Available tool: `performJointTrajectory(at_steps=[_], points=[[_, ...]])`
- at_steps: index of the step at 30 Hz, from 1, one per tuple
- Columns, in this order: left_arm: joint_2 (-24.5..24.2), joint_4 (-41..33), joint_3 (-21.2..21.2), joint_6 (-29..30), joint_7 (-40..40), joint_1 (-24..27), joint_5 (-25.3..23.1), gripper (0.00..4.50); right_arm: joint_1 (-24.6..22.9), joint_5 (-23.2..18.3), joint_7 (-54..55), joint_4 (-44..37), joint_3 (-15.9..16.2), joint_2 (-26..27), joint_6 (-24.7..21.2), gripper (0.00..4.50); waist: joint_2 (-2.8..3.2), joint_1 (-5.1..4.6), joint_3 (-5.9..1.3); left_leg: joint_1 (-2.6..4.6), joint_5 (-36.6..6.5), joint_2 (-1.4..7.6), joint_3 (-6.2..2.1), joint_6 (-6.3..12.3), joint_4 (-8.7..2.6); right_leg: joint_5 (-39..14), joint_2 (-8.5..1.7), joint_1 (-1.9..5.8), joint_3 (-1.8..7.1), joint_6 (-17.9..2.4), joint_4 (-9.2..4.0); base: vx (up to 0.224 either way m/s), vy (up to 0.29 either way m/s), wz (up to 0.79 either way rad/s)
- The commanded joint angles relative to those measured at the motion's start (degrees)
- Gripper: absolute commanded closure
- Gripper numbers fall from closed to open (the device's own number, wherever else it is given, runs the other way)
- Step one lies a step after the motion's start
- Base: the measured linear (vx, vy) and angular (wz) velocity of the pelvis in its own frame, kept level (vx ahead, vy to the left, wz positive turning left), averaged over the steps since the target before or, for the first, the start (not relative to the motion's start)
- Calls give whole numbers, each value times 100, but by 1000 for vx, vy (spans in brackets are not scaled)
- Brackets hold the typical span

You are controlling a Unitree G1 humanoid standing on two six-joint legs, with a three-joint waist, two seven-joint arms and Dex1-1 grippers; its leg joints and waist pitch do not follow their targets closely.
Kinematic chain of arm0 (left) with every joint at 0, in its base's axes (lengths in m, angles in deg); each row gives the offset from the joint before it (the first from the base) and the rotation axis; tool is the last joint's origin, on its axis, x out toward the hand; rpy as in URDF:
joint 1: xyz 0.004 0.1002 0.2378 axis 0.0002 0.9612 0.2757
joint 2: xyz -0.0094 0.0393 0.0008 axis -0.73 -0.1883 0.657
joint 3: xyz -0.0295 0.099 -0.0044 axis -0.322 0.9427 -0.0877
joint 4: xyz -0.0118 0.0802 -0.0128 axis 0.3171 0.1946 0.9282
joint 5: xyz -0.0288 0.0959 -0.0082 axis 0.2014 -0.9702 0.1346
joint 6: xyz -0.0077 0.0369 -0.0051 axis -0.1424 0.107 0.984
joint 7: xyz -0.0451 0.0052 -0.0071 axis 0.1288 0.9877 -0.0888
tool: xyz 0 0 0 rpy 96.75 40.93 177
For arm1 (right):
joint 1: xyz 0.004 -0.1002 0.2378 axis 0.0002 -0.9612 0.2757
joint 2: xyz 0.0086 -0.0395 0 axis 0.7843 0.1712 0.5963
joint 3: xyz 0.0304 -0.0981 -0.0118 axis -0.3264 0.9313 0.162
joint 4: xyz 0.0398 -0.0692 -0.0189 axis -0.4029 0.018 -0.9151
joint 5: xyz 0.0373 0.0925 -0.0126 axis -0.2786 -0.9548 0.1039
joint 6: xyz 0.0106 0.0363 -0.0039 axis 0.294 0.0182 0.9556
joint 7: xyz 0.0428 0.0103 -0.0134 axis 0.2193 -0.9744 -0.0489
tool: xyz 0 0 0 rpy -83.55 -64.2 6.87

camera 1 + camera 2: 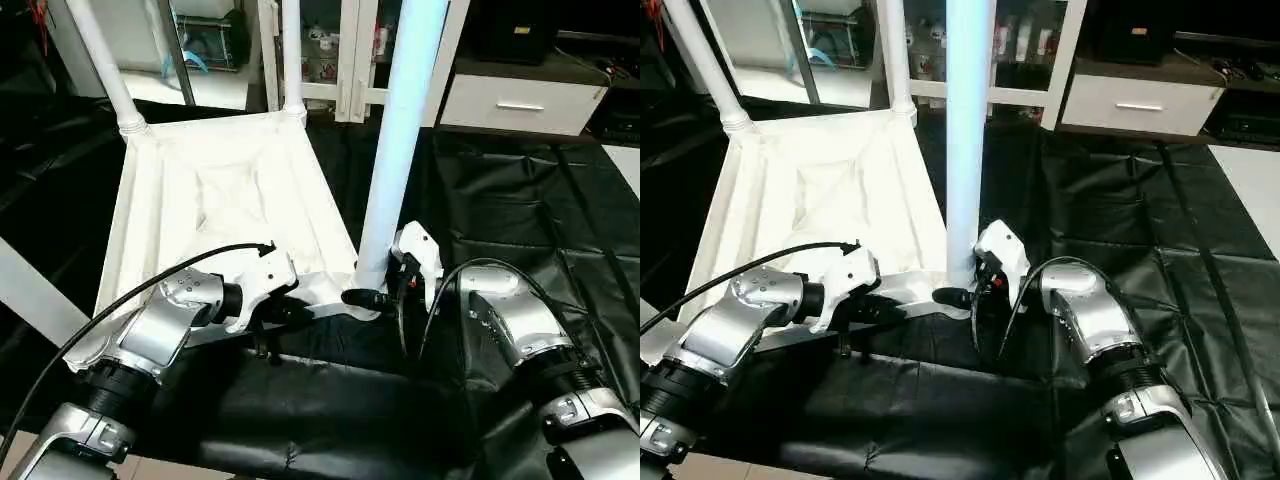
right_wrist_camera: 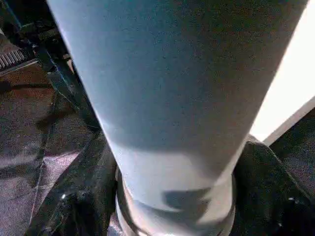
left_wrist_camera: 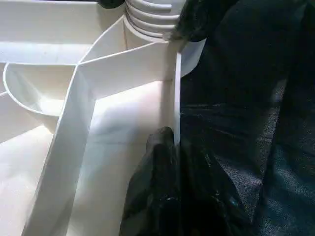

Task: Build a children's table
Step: Rotate leg to tighten

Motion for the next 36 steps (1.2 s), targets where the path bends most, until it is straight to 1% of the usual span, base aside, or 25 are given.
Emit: performJointTrajectory(at_steps=[1, 3, 5, 7, 8, 10, 11, 13, 14, 15, 17, 19, 20, 21, 22, 24, 25, 26, 27, 29, 30, 31, 33, 34, 36], points=[[35, -191, 92, -75, -142, -30, 88, 450, 100, 92, -41, 67, 62, -90, 42, 174, 66, -2, -430, -41, -261, 148, 3, 443, -372, -53, -333, 454, 159, -1792, -254, 0, 0, 0], [38, -143, 91, -102, -141, -45, 82, 450, 101, 104, -51, 94, 67, -103, 67, 175, 70, -2, -434, -36, -265, 149, 6, 443, -369, -32, -332, 452, 156, -1803, -253, 0, 0, 0], [43, -76, 80, -131, -123, -71, 71, 450, 102, 121, -76, 133, 72, -131, 79, 175, 29, 8, -435, -35, -251, 152, 10, 466, -368, -44, -338, 456, 156, -1819, -246, 0, 0, 0], [62, -39, 49, -116, -86, -108, 81, 450, 133, 154, -8, 197, 32, -99, 115, 175, 38, 10, -437, -34, -234, 157, 14, 475, -365, -75, -339, 452, 152, -1818, -248, 0, 0, 0], [64, -36, 47, -115, -82, -111, 82, 450, 136, 157, 3, 202, 28, -94, 119, 175, 24, 6, -433, -39, -215, 158, 17, 478, -367, -74, -339, 450, 152, -1815, -250, 0, 0, 0], [118, 50, -4, -93, 29, -157, 79, 450, 224, 195, 420, 416, -121, 53, 213, 175, 28, 4, -433, -39, -214, 157, 20, 470, -361, -123, -350, 442, 152, -1807, -252, 0, 0, 0], [146, 98, -26, -86, 92, -174, 70, 450, 273, 211, 665, 545, -206, 132, 259, 175, 32, -3, -426, -35, -296, 146, 23, 423, -367, -277, -350, 436, 150, -1781, -276, 0, 0, 0], [456, 377, -183, 45, 560, -315, 80, 450, 402, 152, 1903, 988, -629, 547, 271, 175, 2, -52, -411, -61, -384, 126, 16, 300, -385, -549, -360, 449, 159, -1698, -303, 0, 0, 0], [569, 476, -242, 96, 721, -373, 91, 450, 426, 122, 2246, 1092, -748, 668, 275, 175, 8, -72, -395, -52, -456, 127, 13, 236, -398, -721, -360, 437, 159, -1640, -338, 0, 0, 0], [776, 726, -327, 110, 1056, -509, 64, 450, 461, 66, 2874, 1272, -953, 880, 279, 175, -17, -107, -397, -65, -449, 107, -1, 130, -402, -1002, -362, 459, 154, -1500, -357, 0, 0, 0], [922, 951, -389, 95, 1339, -624, 22, 450, 480, 14, 3300, 1386, -1095, 1020, 282, 176, -7, -119, -405, -50, -509, 96, 7, 102, -398, -1173, -357, 448, 156, -1410, -385, 0, 0, 0], [1130, 1331, -464, 86, 1796, -828, -63, 450, 538, -40, 4052, 1612, -1302, 1231, 340, 176, -1, -114, -412, -57, -468, 102, 10, 145, -398, -1067, -352, 438, 154, -1399, -380, 0, 0, 0], [1297, 1641, -535, 107, 2183, -1004, -119, 450, 596, -21, 4646, 1802, -1399, 1389, 433, 176, -37, -110, -418, -46, -402, 101, 17, 148, -395, -976, -346, 423, 148, -1406, -376, 0, 0, 0], [1375, 1795, -565, 118, 2365, -1091, -145, 450, 632, 10, 4948, 1909, -1432, 1463, 499, 176, -17, -101, -418, -39, -403, 91, 9, 119, -404, -1005, -340, 421, 136, -1405, -369, 0, 0, 0], [1492, 2035, -609, 180, 2784, -1233, -233, 450, 692, 81, 5486, 2036, -1473, 1599, 594, 176, -83, -102, -415, -43, -426, 95, 23, 130, -405, -1039, -342, 424, 134, -1392, -383, 0, 0, 0], [1599, 2345, -631, 244, 3363, -1427, -409, 450, 790, 374, 6521, 2174, -1434, 1755, 556, 176, -83, -72, -425, -51, -388, 89, 16, 132, -406, -1096, -359, 435, 131, -1310, -368, 0, 0, 0], [1645, 2460, -676, 230, 3579, -1507, -450, 450, 825, 503, 7036, 2218, -1451, 1830, 584, 176, -106, -70, -417, -65, -331, 89, 20, 145, -410, -1054, -358, 431, 135, -1282, -370, 0, 0, 0], [1670, 2519, -705, 213, 3681, -1549, -464, 450, 846, 578, 7312, 2243, -1459, 1872, 606, 176, -76, -59, -433, -46, -201, 79, 17, 112, -409, -943, -349, 414, 131, -1231, -347, 0, 0, 0], [1697, 2564, -738, 211, 3795, -1596, -476, 450, 890, 652, 7340, 2273, -1386, 1927, 626, 176, -103, -38, -447, -43, -194, 73, 29, 161, -401, -775, -347, 420, 127, -1238, -322, 0, 0, 0], [1731, 2643, -777, 199, 3896, -1664, -519, 450, 1004, 705, 7183, 2396, -1311, 2009, 697, 176, -125, -27, -451, -83, -110, 72, 29, 315, -397, -526, -358, 445, 116, -1266, -290, 0, 0, 0], [1736, 2656, -782, 182, 3908, -1681, -529, 450, 1066, 596, 7057, 2459, -1387, 2056, 772, 176, -122, -23, -455, -85, -77, 74, 30, 358, -391, -446, -362, 446, 117, -1277, -285, 0, 0, 0], [1727, 2627, -784, 170, 3888, -1665, -529, 450, 1102, 476, 6950, 2487, -1485, 2086, 879, 176, -163, -27, -455, -104, -41, 73, 37, 456, -385, -333, -364, 451, 113, -1308, -279, 0, 0, 0], [1691, 2674, -742, 106, 3819, -1671, -518, 450, 1185, 350, 6497, 2548, -1482, 2155, 1198, 176, -135, -17, -442, -119, -112, 76, 36, 594, -376, -402, -389, 448, 106, -1355, -292, 0, 0, 0], [1625, 2608, -725, 95, 3714, -1626, -508, 450, 1145, 319, 6162, 2405, -1408, 2195, 1471, 120, -142, -14, -440, -119, -128, 82, 35, 613, -377, -445, -398, 449, 105, -1359, -296, 0, 0, 0], [1583, 2551, -713, 91, 3637, -1590, -511, 450, 1098, 246, 6009, 2289, -1410, 2232, 1574, 106, -128, -2, -441, -116, -82, 93, 33, 661, -375, -415, -392, 446, 101, -1409, -287, 0, 0, 0]])
